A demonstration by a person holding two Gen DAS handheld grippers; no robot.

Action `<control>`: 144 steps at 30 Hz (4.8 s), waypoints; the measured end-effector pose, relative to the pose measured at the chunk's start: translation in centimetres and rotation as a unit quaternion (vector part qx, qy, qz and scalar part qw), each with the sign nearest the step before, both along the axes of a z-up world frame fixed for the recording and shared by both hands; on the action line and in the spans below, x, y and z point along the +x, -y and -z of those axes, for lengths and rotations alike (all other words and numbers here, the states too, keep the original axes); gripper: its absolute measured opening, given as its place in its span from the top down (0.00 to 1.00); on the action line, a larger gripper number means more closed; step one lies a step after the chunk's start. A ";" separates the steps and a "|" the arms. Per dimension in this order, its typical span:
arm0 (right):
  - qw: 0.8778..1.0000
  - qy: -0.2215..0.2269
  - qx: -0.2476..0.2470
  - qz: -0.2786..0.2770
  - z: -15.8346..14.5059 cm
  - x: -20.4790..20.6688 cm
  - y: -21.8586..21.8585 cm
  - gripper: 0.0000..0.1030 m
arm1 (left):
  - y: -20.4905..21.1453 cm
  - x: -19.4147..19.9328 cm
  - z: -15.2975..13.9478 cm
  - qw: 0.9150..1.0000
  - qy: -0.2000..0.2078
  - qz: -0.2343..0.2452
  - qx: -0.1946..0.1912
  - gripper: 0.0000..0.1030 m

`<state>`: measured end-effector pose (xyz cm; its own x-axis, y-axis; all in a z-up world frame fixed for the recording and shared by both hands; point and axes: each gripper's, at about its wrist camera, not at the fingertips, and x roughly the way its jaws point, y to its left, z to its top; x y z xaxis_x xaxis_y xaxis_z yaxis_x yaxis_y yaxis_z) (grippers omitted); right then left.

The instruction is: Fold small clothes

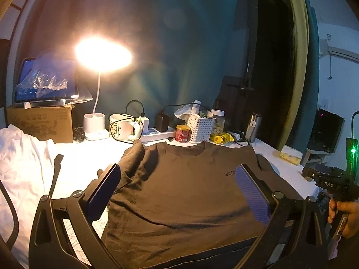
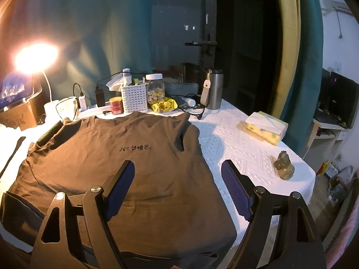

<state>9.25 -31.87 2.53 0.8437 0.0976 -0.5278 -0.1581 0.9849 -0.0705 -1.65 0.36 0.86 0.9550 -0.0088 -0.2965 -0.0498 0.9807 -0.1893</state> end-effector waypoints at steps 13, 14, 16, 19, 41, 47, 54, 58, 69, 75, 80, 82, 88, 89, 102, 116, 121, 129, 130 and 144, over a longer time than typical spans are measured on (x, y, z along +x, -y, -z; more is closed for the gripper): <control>1.000 0.000 0.002 0.000 0.0 0.0 0.1 0.20 | 0.3 0.0 -0.1 1.000 0.004 0.008 -0.010 0.02; 1.000 -0.001 0.001 0.001 0.0 0.0 0.0 0.20 | 0.3 0.1 -0.1 1.000 0.003 0.006 -0.010 0.02; 1.000 -0.002 -0.001 -0.001 0.1 0.1 0.0 0.20 | 0.2 0.0 0.0 1.000 0.002 0.005 -0.011 0.02; 1.000 -0.001 -0.004 -0.002 0.2 0.0 -0.1 0.20 | 0.1 -0.1 0.0 1.000 0.004 0.004 -0.012 0.02; 1.000 -0.007 0.004 -0.014 -0.2 0.6 -0.9 0.20 | 0.4 0.5 -0.1 1.000 0.002 0.017 -0.007 0.02; 1.000 -0.008 0.004 -0.015 -0.2 0.9 -1.0 0.20 | 0.4 1.1 0.0 1.000 -0.001 0.019 -0.005 0.02; 1.000 -0.016 0.004 -0.014 -0.1 2.1 -1.4 0.20 | 0.5 1.6 -0.1 1.000 -0.005 0.020 -0.006 0.02; 1.000 -0.022 0.006 -0.013 -0.1 3.3 -1.3 0.20 | 0.5 2.4 -0.5 1.000 -0.011 0.020 -0.003 0.02; 0.998 -0.059 0.033 -0.019 -0.7 10.1 0.5 0.20 | 0.4 5.5 -2.1 0.999 -0.024 0.014 0.021 0.02; 0.992 -0.113 0.057 -0.024 1.0 15.6 2.0 0.20 | 0.5 7.6 -1.9 0.999 -0.034 0.005 0.030 0.02; 0.987 -0.146 0.058 -0.024 3.0 19.7 3.4 0.20 | 0.8 9.5 -1.2 0.998 -0.056 -0.004 0.034 0.02; 0.986 -0.154 0.064 -0.026 3.5 20.7 3.7 0.20 | 1.0 10.2 -0.9 0.997 -0.063 -0.007 0.040 0.02; 0.977 -0.196 0.077 -0.031 6.2 24.8 4.1 0.35 | 1.3 12.1 -0.2 0.996 -0.083 -0.015 0.037 0.02; 0.976 -0.202 0.076 -0.031 6.7 25.4 4.1 0.36 | 1.4 12.4 -0.1 0.995 -0.086 -0.015 0.039 0.02; 0.970 -0.225 0.077 -0.051 9.1 27.1 3.1 0.91 | 2.0 14.5 0.8 0.992 -0.114 -0.008 0.048 0.02; 0.996 -0.085 0.039 0.009 4.1 21.4 3.5 0.91 | 1.8 14.0 1.4 0.993 -0.115 0.008 0.030 0.02; 0.996 -0.053 0.036 -0.062 3.8 19.9 0.5 0.91 | 1.3 13.1 1.4 0.994 -0.108 0.010 0.021 0.02; 0.971 -0.117 -0.011 -0.209 7.2 18.3 -5.9 0.91 | 0.3 11.6 1.5 0.994 -0.106 0.002 0.015 0.02; 0.968 -0.132 -0.020 -0.215 7.8 18.3 -6.6 0.91 | 0.1 11.5 1.5 0.994 -0.107 0.000 0.013 0.02; 0.947 -0.215 -0.028 -0.238 9.3 16.7 -8.0 0.52 | -0.6 10.8 1.9 0.994 -0.114 -0.004 -0.001 0.02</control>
